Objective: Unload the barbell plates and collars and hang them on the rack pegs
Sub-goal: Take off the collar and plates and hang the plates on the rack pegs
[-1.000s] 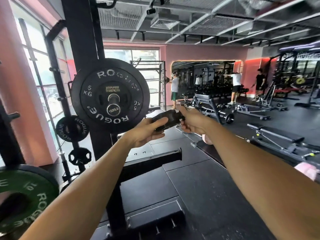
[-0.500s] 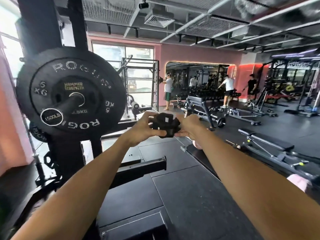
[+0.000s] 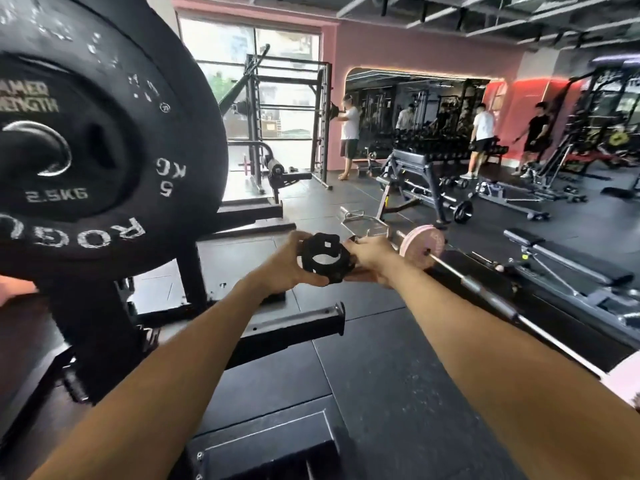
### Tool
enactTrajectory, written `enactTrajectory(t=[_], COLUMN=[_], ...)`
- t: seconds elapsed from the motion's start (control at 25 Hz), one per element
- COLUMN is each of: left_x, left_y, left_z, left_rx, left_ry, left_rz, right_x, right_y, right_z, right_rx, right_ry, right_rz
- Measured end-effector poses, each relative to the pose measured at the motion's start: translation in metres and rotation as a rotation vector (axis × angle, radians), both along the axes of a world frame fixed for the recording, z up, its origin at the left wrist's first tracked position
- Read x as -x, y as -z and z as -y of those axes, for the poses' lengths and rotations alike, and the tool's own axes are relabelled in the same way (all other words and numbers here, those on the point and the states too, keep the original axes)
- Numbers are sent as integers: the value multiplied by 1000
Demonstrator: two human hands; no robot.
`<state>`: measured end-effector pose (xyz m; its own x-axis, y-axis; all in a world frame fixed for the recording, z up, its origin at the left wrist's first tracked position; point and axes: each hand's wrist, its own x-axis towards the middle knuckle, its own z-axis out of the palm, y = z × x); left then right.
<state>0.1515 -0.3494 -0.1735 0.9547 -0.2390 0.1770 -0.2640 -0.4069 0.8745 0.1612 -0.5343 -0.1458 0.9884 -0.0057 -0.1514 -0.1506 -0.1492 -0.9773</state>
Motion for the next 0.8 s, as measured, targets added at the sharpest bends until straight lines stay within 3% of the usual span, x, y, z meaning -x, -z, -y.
enactTrajectory(t=[0.44, 0.8], left_x=[-204, -269], left_y=[175, 284], left_z=[-15, -21], left_rx=[-100, -237], left_ry=[-34, -63], left_rz=[-255, -411], right_x=[-199, -264], right_y=[171, 287], right_z=[-25, -42], right_rx=[126, 125], right_ry=[61, 52], right_rz=[-258, -448])
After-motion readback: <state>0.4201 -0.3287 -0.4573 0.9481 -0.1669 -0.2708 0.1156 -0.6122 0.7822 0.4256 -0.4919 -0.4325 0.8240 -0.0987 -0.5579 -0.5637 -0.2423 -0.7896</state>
